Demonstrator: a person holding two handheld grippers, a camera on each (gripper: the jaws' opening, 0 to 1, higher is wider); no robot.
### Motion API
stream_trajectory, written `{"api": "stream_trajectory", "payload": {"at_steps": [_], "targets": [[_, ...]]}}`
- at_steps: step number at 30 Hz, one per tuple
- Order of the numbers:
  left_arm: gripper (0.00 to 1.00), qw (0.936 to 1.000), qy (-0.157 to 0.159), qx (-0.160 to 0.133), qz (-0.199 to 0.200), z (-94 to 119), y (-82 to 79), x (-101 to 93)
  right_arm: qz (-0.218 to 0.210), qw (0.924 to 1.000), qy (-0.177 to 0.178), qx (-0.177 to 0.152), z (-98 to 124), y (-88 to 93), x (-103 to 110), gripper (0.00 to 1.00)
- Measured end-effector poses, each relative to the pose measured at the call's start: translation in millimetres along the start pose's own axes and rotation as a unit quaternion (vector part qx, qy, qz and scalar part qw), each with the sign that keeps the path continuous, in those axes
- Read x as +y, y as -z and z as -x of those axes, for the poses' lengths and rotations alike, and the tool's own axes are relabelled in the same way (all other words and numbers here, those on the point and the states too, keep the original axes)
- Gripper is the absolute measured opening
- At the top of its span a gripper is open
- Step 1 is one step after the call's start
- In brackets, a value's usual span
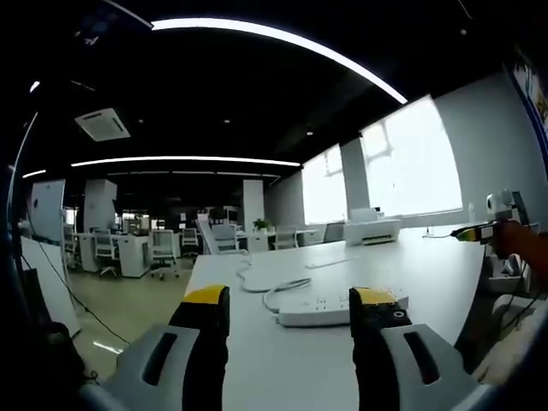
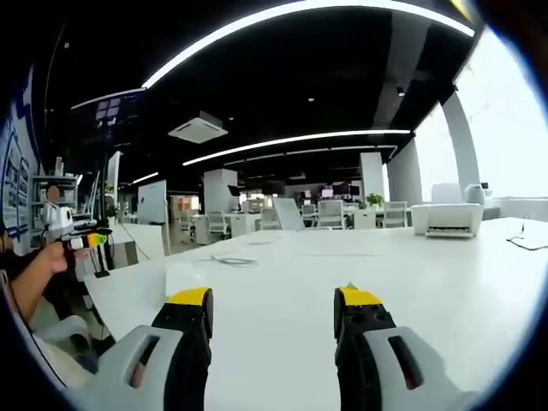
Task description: Pick up the power strip scattered on the table, fix it on the side mounting bracket of the table, and press the switch
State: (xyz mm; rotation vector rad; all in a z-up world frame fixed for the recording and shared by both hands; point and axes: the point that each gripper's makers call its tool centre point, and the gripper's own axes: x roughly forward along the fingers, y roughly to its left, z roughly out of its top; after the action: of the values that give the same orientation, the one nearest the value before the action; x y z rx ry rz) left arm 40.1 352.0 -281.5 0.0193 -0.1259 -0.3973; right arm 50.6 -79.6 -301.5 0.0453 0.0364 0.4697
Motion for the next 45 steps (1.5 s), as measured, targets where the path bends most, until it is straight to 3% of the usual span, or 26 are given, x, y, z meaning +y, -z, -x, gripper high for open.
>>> {"api": "stream_trajectory", "payload": {"at_steps": [19,45], "targets": [[0.6,1.0,0.004,0.006,0.002,0.1,3.5,1.1,0.017,0.9997,-0.014,0.014,-0.6,-1.6,1.6,0.53],[0.6,0.9998,0.014,0.016,0.004,1.2,6.1,0.5,0.028,0.9962,-0.078,0.028,-12.7,-17.8,34.0,0.54]]}}
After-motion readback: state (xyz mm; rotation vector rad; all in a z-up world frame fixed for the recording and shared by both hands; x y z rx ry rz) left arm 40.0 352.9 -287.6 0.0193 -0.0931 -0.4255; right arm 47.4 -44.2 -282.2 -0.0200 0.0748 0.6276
